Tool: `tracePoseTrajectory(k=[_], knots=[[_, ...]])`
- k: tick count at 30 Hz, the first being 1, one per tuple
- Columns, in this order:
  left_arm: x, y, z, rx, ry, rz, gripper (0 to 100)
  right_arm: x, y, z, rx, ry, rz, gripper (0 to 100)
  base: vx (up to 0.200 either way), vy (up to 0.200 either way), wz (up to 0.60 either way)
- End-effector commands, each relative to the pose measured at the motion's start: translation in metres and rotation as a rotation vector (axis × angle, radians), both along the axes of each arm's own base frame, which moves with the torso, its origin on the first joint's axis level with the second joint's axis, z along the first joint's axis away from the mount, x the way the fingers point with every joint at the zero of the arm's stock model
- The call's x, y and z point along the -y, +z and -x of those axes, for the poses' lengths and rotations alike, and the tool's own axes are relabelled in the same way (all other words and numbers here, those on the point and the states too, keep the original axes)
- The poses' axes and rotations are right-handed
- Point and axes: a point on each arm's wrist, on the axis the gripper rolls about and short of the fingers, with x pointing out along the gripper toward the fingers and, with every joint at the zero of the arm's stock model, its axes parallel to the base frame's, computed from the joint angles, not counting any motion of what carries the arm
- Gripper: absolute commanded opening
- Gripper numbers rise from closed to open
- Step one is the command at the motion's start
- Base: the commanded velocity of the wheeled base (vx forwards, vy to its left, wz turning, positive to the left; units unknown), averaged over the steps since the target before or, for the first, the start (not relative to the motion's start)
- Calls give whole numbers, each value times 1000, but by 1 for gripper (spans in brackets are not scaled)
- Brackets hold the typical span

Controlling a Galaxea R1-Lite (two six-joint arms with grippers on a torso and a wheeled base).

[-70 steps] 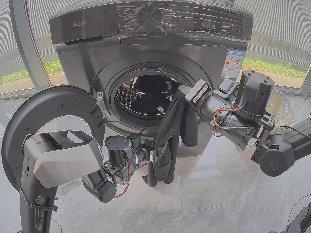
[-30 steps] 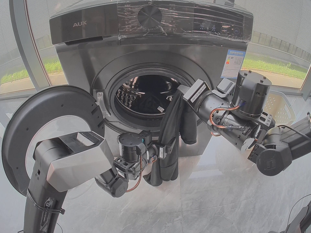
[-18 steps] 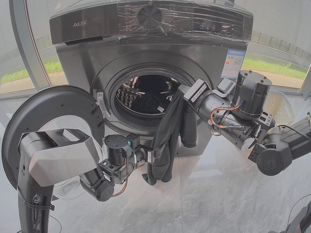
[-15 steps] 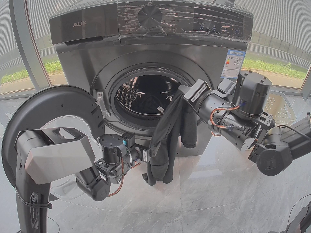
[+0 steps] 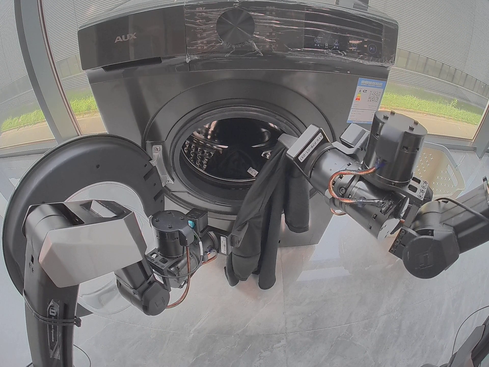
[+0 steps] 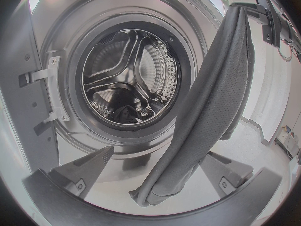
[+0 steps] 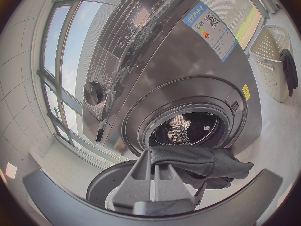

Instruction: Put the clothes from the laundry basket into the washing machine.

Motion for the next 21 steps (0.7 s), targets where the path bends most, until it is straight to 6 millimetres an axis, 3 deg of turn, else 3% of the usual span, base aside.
tracePoseTrajectory(k=[1,11,21], knots=[[3,-5,0,-8,-15,-3,100,-2,-1,1,-2,4,0,0,0,0,0],[23,-7,8,-9,-113,1,100,-3,-2,0,-3,7,2,0,0,0,0],[40,6,9,38,-219,38,100,-9,-14,-8,-24,4,23,0,0,0,0]])
